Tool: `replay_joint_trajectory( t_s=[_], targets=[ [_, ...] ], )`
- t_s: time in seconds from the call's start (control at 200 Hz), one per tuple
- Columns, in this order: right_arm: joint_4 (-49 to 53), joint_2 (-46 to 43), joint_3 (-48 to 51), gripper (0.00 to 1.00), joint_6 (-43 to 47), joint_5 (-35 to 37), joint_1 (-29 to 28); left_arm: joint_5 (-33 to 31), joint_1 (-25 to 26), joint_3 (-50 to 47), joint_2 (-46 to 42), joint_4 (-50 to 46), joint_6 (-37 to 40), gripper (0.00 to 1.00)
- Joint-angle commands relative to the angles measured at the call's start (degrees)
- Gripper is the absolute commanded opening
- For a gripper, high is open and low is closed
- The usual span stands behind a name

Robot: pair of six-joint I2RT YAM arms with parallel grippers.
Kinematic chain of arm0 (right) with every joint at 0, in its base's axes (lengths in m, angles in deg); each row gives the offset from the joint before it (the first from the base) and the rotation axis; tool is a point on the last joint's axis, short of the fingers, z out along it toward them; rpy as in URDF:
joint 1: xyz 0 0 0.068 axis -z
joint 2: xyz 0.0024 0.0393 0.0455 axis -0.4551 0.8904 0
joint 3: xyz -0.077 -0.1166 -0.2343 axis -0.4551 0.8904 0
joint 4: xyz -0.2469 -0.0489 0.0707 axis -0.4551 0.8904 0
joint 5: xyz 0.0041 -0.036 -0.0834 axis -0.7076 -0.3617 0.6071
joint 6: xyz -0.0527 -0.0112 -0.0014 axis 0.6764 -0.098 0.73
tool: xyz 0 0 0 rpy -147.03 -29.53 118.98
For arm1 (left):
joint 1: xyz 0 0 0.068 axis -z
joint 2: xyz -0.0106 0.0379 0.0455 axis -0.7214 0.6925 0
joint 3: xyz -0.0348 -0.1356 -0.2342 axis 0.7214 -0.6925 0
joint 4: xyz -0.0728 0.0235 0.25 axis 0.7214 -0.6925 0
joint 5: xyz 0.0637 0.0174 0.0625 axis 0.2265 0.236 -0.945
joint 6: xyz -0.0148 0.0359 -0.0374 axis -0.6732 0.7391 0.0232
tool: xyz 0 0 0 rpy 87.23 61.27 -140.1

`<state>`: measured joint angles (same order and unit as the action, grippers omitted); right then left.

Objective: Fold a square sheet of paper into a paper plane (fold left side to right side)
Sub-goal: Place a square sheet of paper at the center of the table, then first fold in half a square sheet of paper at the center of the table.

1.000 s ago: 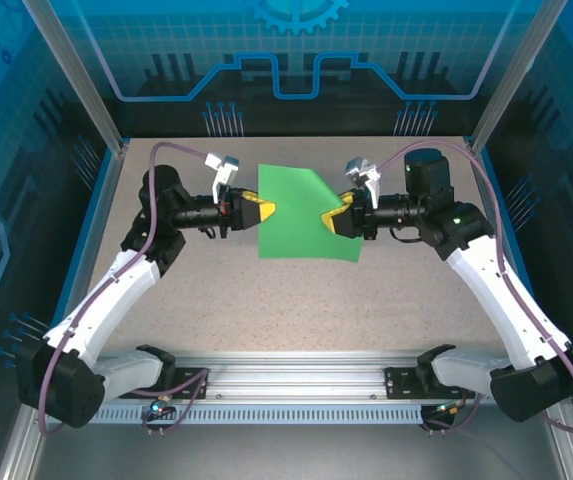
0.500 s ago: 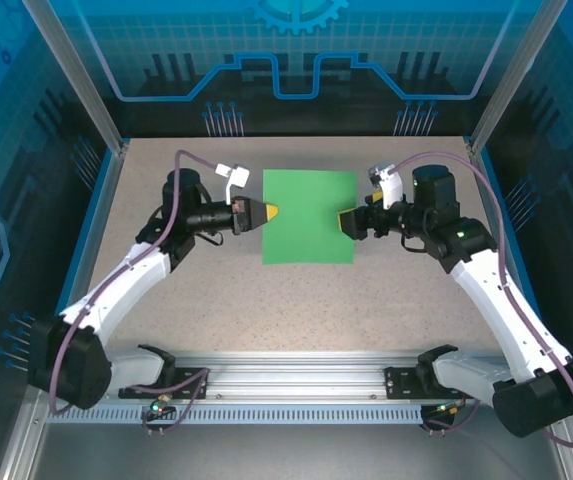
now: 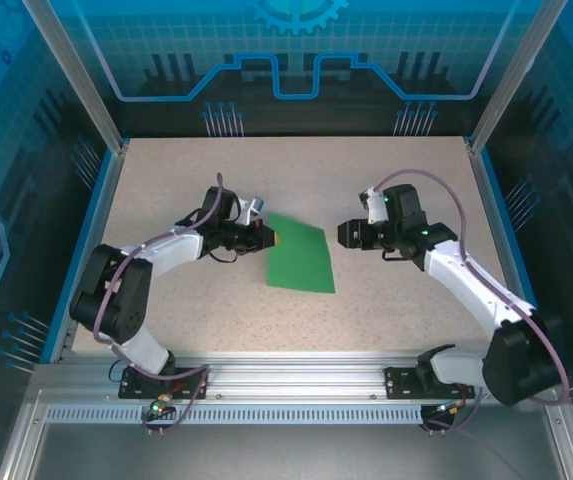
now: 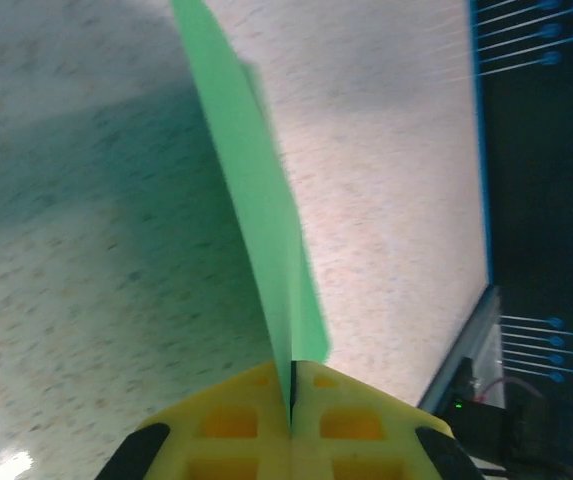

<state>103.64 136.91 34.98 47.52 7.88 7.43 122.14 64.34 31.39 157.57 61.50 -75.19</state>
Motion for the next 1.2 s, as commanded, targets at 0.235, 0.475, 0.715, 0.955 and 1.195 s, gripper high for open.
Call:
replay_joint_trajectory(
  t_s=[0.235,0.475,0.715,0.955,1.195],
  targets=[
    [-4.3,14.7,-2.4,0.15,-8.8,1.2,-5.4,-6.9,0.4,4.0,3.3,-10.4,3.5,0.04],
    [-3.4,26.1,-7.6,0.11,-9.9,2.6,-8.3,-6.9,0.3,4.2,3.1,-11.1,3.2,0.05],
    [0.2,31.7,-10.6,0.11,-8.7,6.5,-9.9,-5.8,0.5,4.5,2.7,-11.0,2.6,0.09],
    [2.0,33.7,-10.3,0.11,-7.9,8.2,-10.1,-1.3,1.1,5.1,2.7,-8.4,-0.2,0.27],
    [0.9,33.8,-9.3,0.11,-7.8,8.1,-10.2,4.3,2.5,6.3,5.1,-2.4,-5.7,0.51]
  ],
)
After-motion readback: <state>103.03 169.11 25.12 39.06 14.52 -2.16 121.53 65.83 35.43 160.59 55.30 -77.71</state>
